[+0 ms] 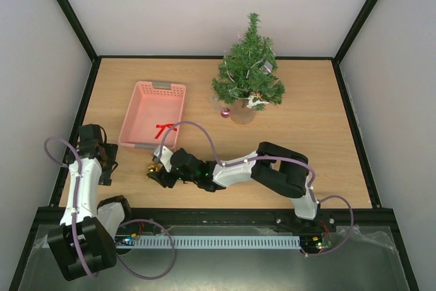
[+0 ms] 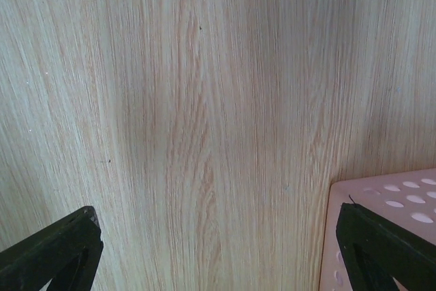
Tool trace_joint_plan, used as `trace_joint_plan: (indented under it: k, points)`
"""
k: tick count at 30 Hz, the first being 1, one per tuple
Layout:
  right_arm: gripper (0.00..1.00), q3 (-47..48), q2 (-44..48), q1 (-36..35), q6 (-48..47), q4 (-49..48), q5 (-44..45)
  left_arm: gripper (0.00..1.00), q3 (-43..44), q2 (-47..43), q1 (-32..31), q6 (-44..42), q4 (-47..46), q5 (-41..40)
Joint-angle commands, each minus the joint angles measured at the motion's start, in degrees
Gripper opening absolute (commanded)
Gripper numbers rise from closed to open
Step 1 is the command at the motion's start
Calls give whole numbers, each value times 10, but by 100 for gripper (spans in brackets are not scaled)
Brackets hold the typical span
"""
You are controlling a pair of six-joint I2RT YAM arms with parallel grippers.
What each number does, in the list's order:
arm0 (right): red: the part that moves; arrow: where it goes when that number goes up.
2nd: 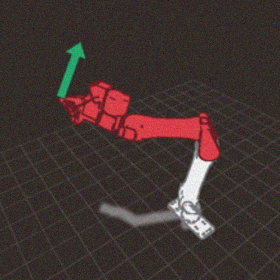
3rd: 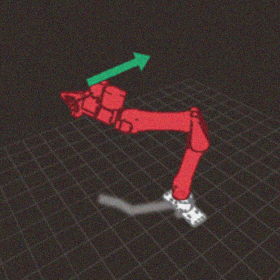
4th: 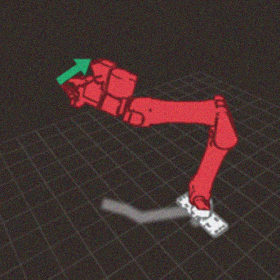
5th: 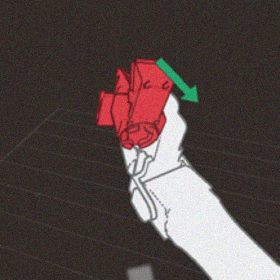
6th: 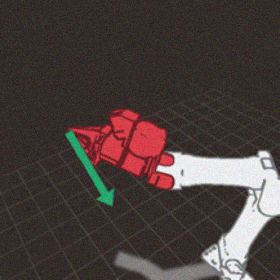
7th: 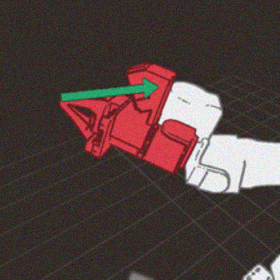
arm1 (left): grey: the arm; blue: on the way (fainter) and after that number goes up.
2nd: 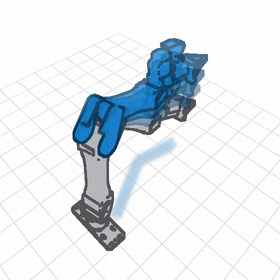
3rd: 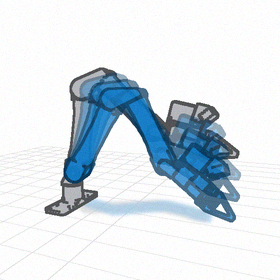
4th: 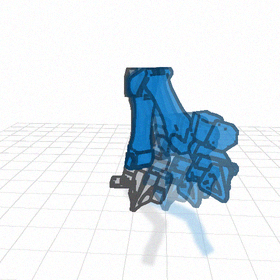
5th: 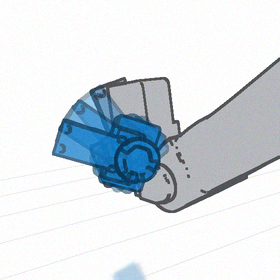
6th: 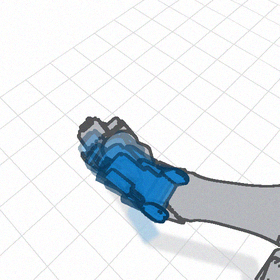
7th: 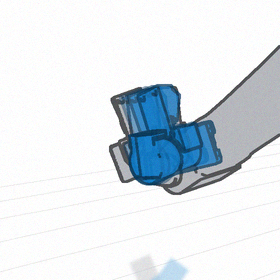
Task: Decorate the small christmas tree
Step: Pick up the decoration item from the center of the board.
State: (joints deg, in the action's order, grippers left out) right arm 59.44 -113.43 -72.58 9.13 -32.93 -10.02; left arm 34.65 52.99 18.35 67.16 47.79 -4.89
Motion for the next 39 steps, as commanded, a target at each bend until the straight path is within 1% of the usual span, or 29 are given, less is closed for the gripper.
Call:
trace_joint_plan:
  k: [1,4,10,16,22,30,32,39]
  points:
    - [62,33,-29,-5,13,-26,30,95,-11,-10,4,5,15,11]
    - [65,46,-46,-5,14,-19,37,96,-12,-12,4,1,17,8]
    - [63,47,-64,-5,21,-7,31,98,-2,-26,4,-3,21,-16]
    - [62,21,-57,-5,-1,-15,-13,99,13,-30,4,-2,28,-27]
    - [59,22,-65,-6,-25,-2,-55,99,13,-30,4,-5,26,-23]
    - [59,39,-82,-14,-51,36,-28,99,15,-33,4,-4,24,-27]
    - [56,41,-84,-14,-51,36,-19,99,14,-33,5,-5,24,-29]
    - [44,34,-80,-15,-57,27,-9,99,16,-33,4,-21,15,-26]
